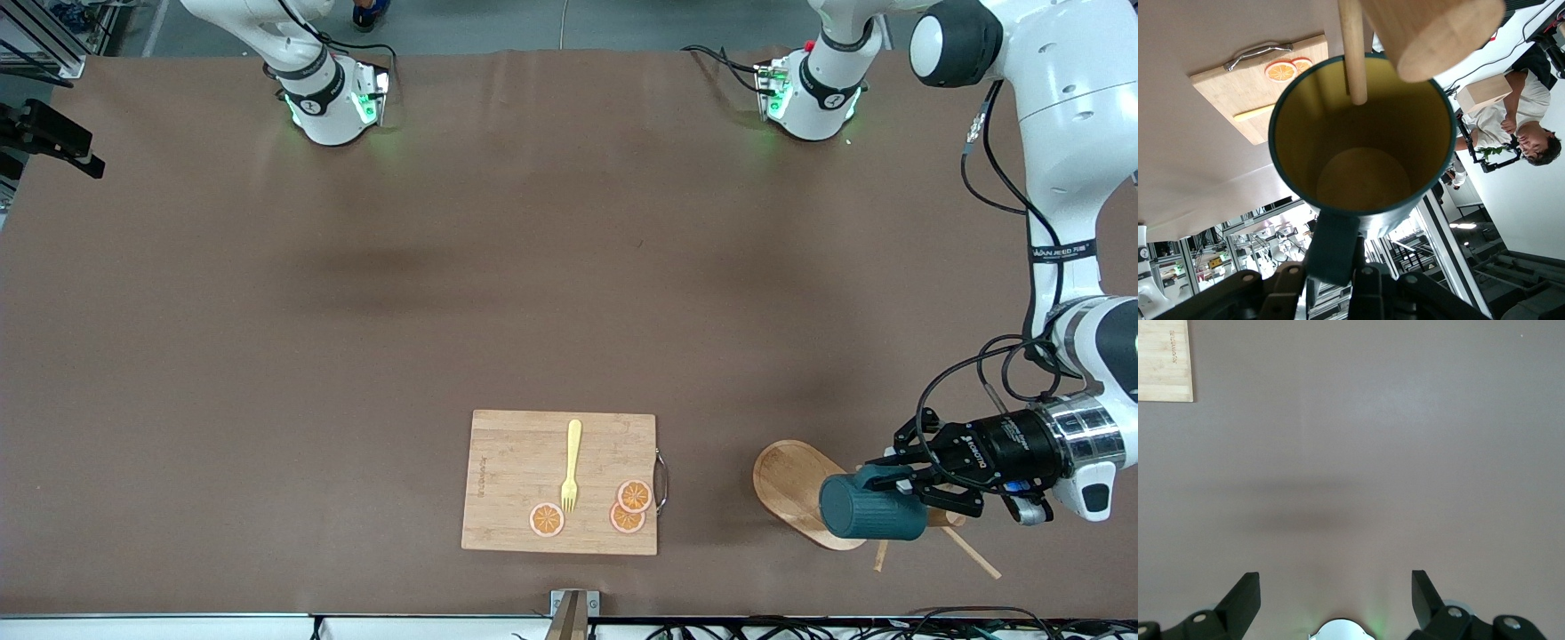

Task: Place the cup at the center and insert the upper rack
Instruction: 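Open the left gripper and release the mug on the stand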

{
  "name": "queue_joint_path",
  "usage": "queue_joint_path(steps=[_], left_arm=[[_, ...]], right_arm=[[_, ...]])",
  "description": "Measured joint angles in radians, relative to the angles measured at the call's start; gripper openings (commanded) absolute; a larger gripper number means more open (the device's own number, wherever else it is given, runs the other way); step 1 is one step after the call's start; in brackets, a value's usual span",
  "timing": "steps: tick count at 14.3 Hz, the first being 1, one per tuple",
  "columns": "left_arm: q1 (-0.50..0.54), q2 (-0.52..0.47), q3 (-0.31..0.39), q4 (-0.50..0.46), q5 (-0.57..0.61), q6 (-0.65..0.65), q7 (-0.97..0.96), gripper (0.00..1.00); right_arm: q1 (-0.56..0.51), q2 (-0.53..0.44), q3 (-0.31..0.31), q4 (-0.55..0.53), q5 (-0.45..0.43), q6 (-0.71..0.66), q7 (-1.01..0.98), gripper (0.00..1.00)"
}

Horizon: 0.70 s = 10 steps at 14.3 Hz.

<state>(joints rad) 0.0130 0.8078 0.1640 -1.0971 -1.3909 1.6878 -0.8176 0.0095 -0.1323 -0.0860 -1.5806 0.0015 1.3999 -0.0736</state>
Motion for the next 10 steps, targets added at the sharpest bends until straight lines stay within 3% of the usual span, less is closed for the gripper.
queue_joint_path(steps=[10], left_arm=[[0.053, 0.046, 0.009, 0.000, 0.000, -0.114, 0.088, 0.01]], right_arm=[[0.000, 0.000, 0.000, 0.000, 0.000, 0.000, 0.000, 1.00]])
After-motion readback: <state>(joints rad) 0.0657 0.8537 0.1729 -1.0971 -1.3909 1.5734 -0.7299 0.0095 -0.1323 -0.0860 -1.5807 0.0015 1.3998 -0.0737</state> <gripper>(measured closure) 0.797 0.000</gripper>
